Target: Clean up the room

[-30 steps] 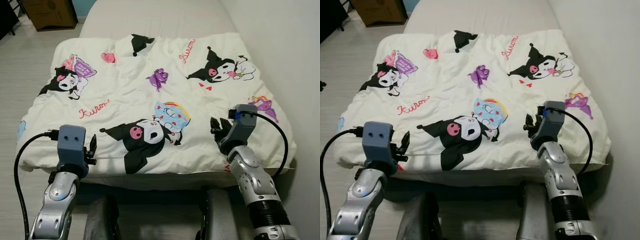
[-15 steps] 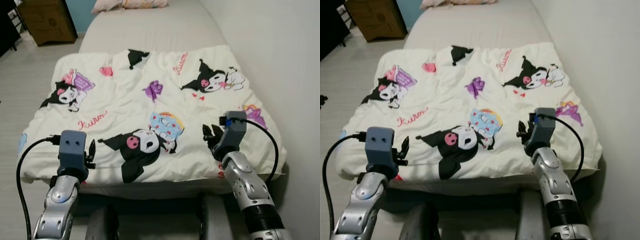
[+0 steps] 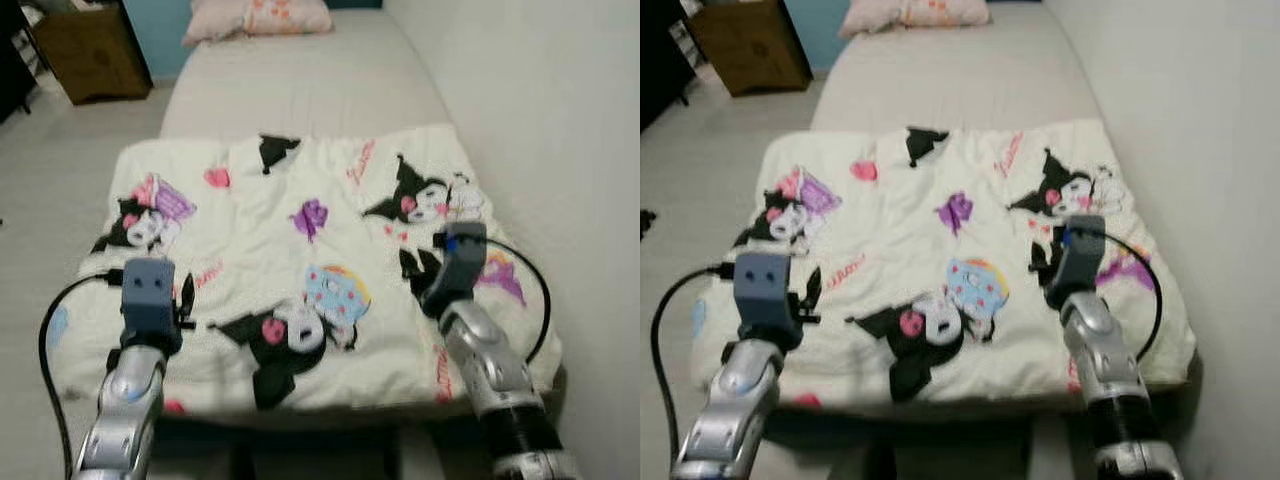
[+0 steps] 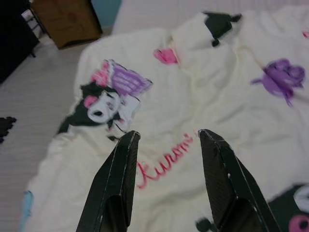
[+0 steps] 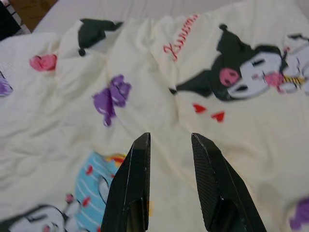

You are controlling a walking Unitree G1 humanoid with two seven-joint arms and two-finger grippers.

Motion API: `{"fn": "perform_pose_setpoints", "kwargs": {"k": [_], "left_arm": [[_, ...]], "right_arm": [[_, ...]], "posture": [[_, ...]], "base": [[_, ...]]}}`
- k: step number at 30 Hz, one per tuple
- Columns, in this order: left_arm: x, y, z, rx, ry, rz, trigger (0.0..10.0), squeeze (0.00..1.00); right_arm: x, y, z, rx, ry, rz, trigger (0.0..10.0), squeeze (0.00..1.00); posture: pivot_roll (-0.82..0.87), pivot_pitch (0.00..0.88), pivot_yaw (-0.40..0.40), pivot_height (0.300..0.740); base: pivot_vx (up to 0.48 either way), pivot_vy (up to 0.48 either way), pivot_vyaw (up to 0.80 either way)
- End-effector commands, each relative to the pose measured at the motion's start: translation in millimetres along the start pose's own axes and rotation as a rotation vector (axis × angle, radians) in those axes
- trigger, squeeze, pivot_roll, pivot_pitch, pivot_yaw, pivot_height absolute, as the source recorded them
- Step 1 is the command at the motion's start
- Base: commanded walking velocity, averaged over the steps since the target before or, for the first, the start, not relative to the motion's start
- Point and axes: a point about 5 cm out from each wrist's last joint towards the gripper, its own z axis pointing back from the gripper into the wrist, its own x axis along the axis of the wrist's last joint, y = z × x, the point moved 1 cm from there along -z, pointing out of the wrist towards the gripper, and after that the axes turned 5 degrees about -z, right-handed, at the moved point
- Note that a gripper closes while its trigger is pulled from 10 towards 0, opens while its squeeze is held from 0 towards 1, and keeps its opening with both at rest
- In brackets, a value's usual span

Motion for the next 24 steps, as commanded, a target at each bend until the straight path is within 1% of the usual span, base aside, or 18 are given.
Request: {"fn": "perform_pose_setpoints", "kwargs": {"k": [1,2,3,5,6,8,10,13,19,20,24], "left_arm": [[-6.9,-0.7,2.8,0.009,0.023,-0.009,10.0,0.00],[-5.7,0.4,4.2,0.037,0.019,0.000,10.0,0.00],[-6.1,0.5,4.5,0.044,0.028,0.012,10.0,0.00],[-6.8,0.5,4.7,0.053,0.039,0.009,10.0,0.00],[-8.2,-0.7,5.1,0.054,0.057,0.005,10.0,0.00],[-8.2,-0.7,5.1,0.054,0.057,0.005,10.0,0.00],[-10.0,-3.4,5.9,0.047,0.072,-0.002,10.0,0.00],[-11.1,-4.9,6.9,0.037,0.070,-0.014,10.0,0.00],[-15.3,-3.2,9.6,0.034,0.046,-0.031,10.0,0.00],[-17.0,-3.7,10.7,0.029,0.045,-0.033,10.0,0.00],[-14.6,-3.2,10.9,0.049,0.034,-0.038,10.0,0.00]], "right_arm": [[-7.0,0.7,1.0,-0.007,0.009,-0.007,10.0,0.00],[-8.6,2.1,1.3,-0.003,0.010,-0.009,10.0,0.00],[-9.1,2.8,1.5,0.004,0.010,-0.016,10.0,0.00],[-9.9,3.3,1.9,0.010,0.012,-0.024,10.0,0.00],[-10.9,4.0,3.0,0.020,0.009,-0.053,10.0,0.00],[-10.9,4.0,3.0,0.020,0.009,-0.053,10.0,0.00],[-12.8,5.4,4.2,0.029,0.005,-0.072,10.0,0.00],[-14.8,6.1,4.3,0.030,0.008,-0.070,10.0,0.00],[-17.5,7.7,4.1,0.030,0.012,-0.072,10.0,0.00],[-17.6,7.4,4.2,0.030,0.010,-0.073,10.0,0.00],[-16.7,7.0,3.9,0.032,0.006,-0.074,10.0,0.00]], "posture": [[0.01,0.120,0.042,0.626],[0.01,0.116,0.040,0.626],[0.01,0.116,0.039,0.626],[0.02,0.115,0.035,0.626],[0.02,0.110,0.032,0.626],[0.02,0.110,0.032,0.626],[0.02,0.101,0.032,0.635],[0.02,0.094,0.034,0.645],[0.00,0.068,0.046,0.665],[0.00,0.066,0.047,0.675],[0.00,0.056,0.049,0.685]], "base": [[0.000,0.000,0.00],[0.000,0.000,0.00],[0.000,0.000,0.00],[0.000,0.000,0.00],[0.000,0.000,0.00],[0.000,0.000,0.00],[0.000,0.000,0.00],[0.000,0.000,0.00],[0.000,0.000,0.00],[0.000,0.000,0.00],[0.000,0.000,0.00]]}}
